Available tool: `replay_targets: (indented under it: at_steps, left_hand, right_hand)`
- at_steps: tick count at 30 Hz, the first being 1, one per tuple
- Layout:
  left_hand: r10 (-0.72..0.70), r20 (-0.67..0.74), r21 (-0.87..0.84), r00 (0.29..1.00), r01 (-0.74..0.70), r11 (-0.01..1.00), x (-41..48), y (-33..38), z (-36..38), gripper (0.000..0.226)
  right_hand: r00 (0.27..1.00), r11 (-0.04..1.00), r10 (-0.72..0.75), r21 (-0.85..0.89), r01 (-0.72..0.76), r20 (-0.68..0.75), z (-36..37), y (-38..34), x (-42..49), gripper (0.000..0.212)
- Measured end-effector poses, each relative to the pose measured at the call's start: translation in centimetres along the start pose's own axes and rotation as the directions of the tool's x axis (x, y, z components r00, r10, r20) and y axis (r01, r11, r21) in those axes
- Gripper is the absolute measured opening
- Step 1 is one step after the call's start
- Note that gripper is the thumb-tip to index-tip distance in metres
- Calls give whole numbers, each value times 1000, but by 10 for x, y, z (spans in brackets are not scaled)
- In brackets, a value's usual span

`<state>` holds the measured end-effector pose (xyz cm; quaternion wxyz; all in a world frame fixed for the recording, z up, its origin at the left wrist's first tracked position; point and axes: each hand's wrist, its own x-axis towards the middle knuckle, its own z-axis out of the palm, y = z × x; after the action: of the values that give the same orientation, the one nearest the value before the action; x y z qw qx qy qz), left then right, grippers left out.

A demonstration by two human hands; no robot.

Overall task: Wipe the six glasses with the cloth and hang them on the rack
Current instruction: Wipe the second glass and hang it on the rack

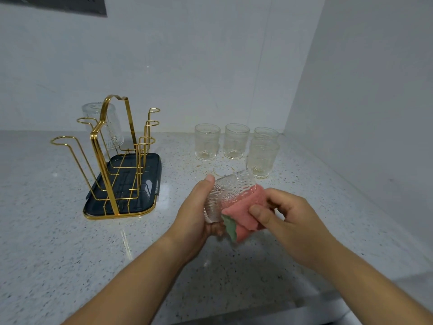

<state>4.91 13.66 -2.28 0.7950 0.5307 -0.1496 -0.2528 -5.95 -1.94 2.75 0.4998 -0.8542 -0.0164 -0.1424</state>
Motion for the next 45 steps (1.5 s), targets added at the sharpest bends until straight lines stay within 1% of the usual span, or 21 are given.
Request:
replay_targets:
  at_steps: [5, 6, 10, 12, 14, 18, 22, 24, 26, 28, 30, 31, 33, 34, 35, 37, 39, 40, 42, 43, 45]
  left_hand:
    - [25, 13, 65, 1000, -26, 998, -2, -3, 2, 91]
    - [53, 14, 71, 998, -54, 996, -4, -1, 4, 86]
    - [281, 14, 224, 959, -277, 934, -13, 0, 9, 23]
    - [418, 54, 408, 907, -402, 819, -13, -2, 5, 14]
    - [470, 55, 451, 881, -442, 775, -12, -4, 0, 15]
    - [296, -12, 237, 955, -285, 929, -12, -3, 3, 18]
    - [7, -48, 60, 999, -4, 998, -6, 2, 6, 59]
    - [-85, -17, 23, 996, 85, 996, -7, 5, 6, 64]
    - [-96, 11, 19, 995, 96, 995, -9, 6, 9, 63]
    - [6, 8, 69, 1000, -6, 998, -11, 3, 9, 54]
    - [187, 63, 284, 980, -197, 938, -13, -1, 5, 30]
    - [271, 123, 455, 955, -297, 839, -14, -3, 1, 23]
    - [359, 255, 647, 898, -434, 627, -15, -6, -6, 33]
    - [381, 274, 647, 883, -462, 606, -14, -9, -8, 38]
    - [381, 259, 598, 887, -457, 658, -16, -9, -6, 39]
    - [269, 145, 393, 952, -305, 867, -16, -6, 2, 39]
    - [57, 106, 162, 993, -74, 984, -15, 1, 8, 71]
    - [-34, 129, 110, 991, 20, 994, -15, 5, 9, 84]
    - [-126, 151, 65, 980, 118, 991, -15, 9, 8, 74]
    - [-122, 133, 58, 984, 115, 992, -16, 11, 9, 68]
    - [10, 80, 90, 997, -17, 996, -18, 12, 10, 52]
  right_hand:
    - [999, 999, -45, 20, 45, 5, 16, 4, -3, 24]
    - [999, 998, -46, 37, 47, -13, 17, 2, -2, 27]
    - [992, 974, 91, 215, -71, -87, 19, -12, 13, 39]
    - [979, 937, 186, 314, -152, -80, 17, -16, 21, 42]
    - [975, 908, 215, 378, -181, -48, 17, -17, 26, 42]
    - [988, 908, 156, 395, -138, -14, 18, -10, 21, 41]
    - [995, 953, 96, 289, -92, -3, 18, 1, 10, 29]
    - [998, 979, 55, 195, -55, 6, 17, 5, 7, 24]
    - [999, 978, 44, 203, -48, 23, 16, 7, 4, 25]
    - [998, 959, 64, 275, -64, 10, 13, 4, 4, 31]
    - [992, 932, 122, 347, -109, -18, 10, 2, 9, 42]
    - [984, 903, 176, 400, -155, -16, 8, 3, 12, 43]
    - [955, 814, 297, 516, -267, 26, 4, 1, 18, 42]
    - [947, 784, 316, 549, -289, 47, 2, 1, 20, 41]
    - [953, 780, 298, 561, -277, 57, 0, 0, 21, 42]
    - [980, 838, 196, 513, -187, 37, -1, -1, 19, 40]
    - [998, 941, 62, 335, -54, -16, 3, -1, 13, 31]
    - [1000, 973, -2, 232, 9, -28, 5, 0, 10, 27]
    - [996, 992, -87, 96, 88, -17, 10, 6, 5, 24]
    - [994, 992, -104, 69, 105, -15, 12, 8, 3, 24]
    - [994, 988, -107, 110, 110, -30, 12, 5, 2, 24]
